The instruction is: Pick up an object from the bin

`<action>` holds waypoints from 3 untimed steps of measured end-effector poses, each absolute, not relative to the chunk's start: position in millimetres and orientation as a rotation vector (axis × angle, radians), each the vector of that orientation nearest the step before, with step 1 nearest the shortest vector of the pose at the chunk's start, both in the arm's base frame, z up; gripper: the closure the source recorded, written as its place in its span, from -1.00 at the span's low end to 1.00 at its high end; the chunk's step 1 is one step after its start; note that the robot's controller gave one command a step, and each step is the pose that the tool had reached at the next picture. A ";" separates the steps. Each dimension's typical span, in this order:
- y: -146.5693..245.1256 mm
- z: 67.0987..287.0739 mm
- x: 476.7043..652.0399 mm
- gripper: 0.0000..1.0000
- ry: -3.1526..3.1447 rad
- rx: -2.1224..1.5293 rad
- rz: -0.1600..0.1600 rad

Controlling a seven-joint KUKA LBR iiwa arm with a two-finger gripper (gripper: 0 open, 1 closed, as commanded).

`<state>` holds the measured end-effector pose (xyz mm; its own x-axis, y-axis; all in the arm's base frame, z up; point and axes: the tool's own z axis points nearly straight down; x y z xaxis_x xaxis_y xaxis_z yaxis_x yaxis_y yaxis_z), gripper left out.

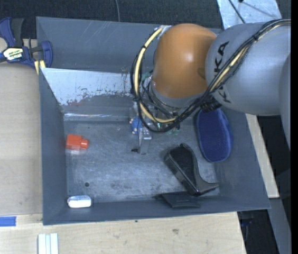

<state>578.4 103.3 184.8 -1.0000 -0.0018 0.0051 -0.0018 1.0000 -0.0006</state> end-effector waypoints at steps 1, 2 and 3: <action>153.5 104.7 613.4 -1.00 -3.137 0.147 -0.002; 244.3 68.6 608.6 -1.00 -3.126 0.339 -0.007; 240.3 72.0 611.6 1.00 -3.132 0.328 -0.005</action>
Offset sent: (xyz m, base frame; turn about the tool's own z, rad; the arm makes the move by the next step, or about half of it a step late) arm 0.0357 0.0484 -0.0757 -0.0889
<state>611.6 240.3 72.0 -0.9783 -0.2070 -0.0080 -0.2070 0.9783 0.0020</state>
